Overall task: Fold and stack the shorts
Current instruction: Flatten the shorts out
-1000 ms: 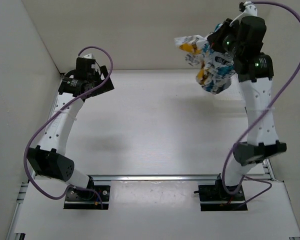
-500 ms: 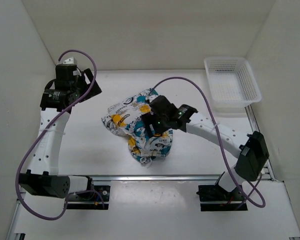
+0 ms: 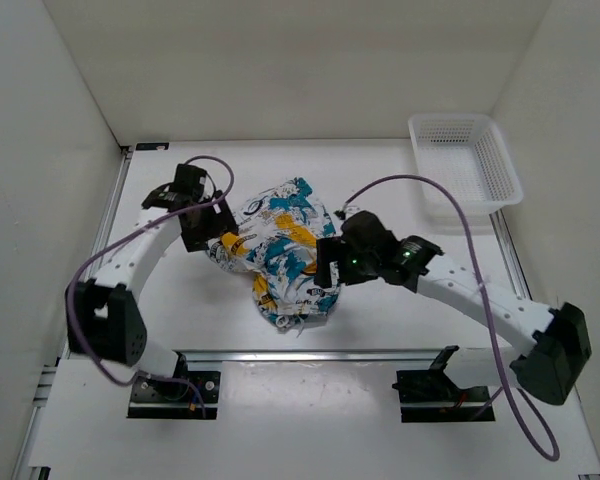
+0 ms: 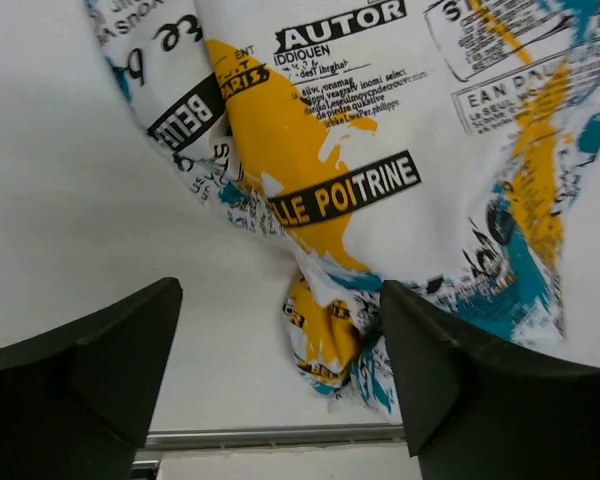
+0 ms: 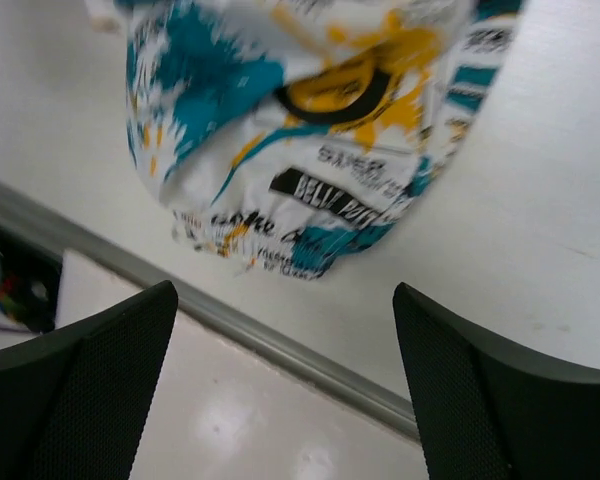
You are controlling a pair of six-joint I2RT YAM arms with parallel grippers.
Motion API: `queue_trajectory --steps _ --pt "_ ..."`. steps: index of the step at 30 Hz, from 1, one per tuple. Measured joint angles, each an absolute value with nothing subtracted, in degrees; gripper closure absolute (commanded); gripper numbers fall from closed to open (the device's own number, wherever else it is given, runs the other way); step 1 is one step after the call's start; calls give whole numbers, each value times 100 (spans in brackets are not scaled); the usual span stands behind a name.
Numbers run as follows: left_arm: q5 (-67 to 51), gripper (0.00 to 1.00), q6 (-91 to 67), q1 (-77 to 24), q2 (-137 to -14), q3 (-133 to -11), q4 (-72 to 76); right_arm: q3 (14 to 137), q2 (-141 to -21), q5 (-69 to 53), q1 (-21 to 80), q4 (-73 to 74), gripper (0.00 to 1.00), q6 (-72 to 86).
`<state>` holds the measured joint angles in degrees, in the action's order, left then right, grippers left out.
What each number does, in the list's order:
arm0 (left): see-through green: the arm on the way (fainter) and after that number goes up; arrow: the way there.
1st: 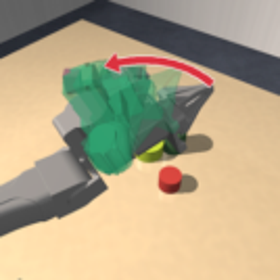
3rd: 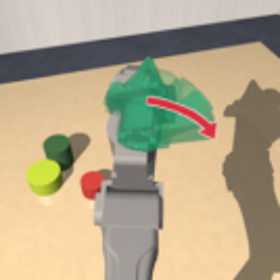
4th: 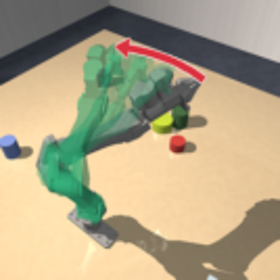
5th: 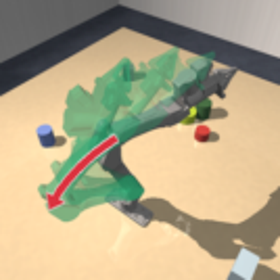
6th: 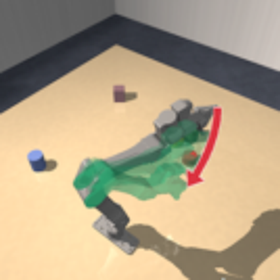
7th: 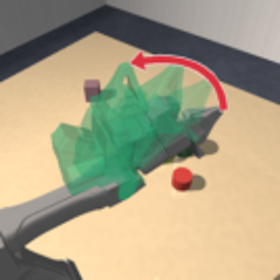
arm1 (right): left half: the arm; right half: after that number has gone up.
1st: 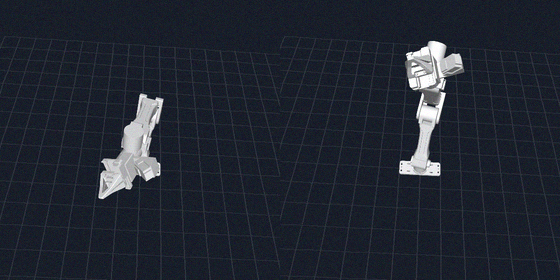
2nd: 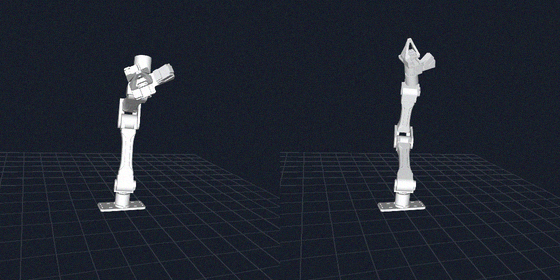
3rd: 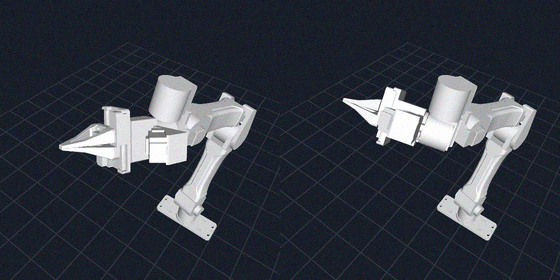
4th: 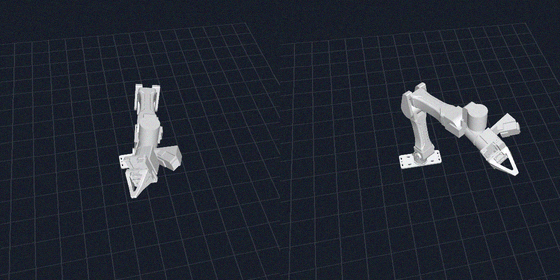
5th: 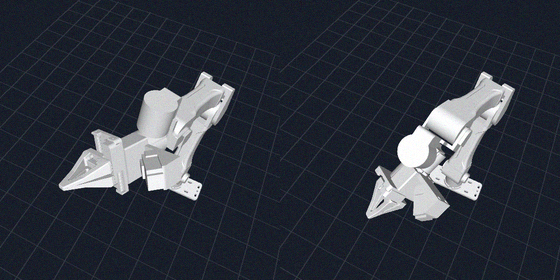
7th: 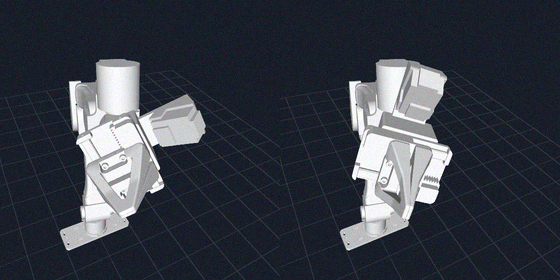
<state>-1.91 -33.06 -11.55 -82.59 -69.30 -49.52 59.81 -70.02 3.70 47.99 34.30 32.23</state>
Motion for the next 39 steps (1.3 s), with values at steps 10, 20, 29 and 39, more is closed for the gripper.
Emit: queue_trajectory --steps 10,20,29,39 --pt "-250 21 -3433 -1402 -10554 -7743 -4626 6429 -8781 530 5953 2971 10 3308" --pt "-285 89 -3452 -1450 -10818 -8132 -4600 7380 -10339 432 5970 2366 100 3122" --pt "-231 89 -3286 -1415 -10551 -9456 -5284 7443 -9467 913 4705 2921 100 2530" --pt "-668 89 -3221 -1223 -10519 -13517 -5854 10890 -8945 1181 2700 3420 100 1256"
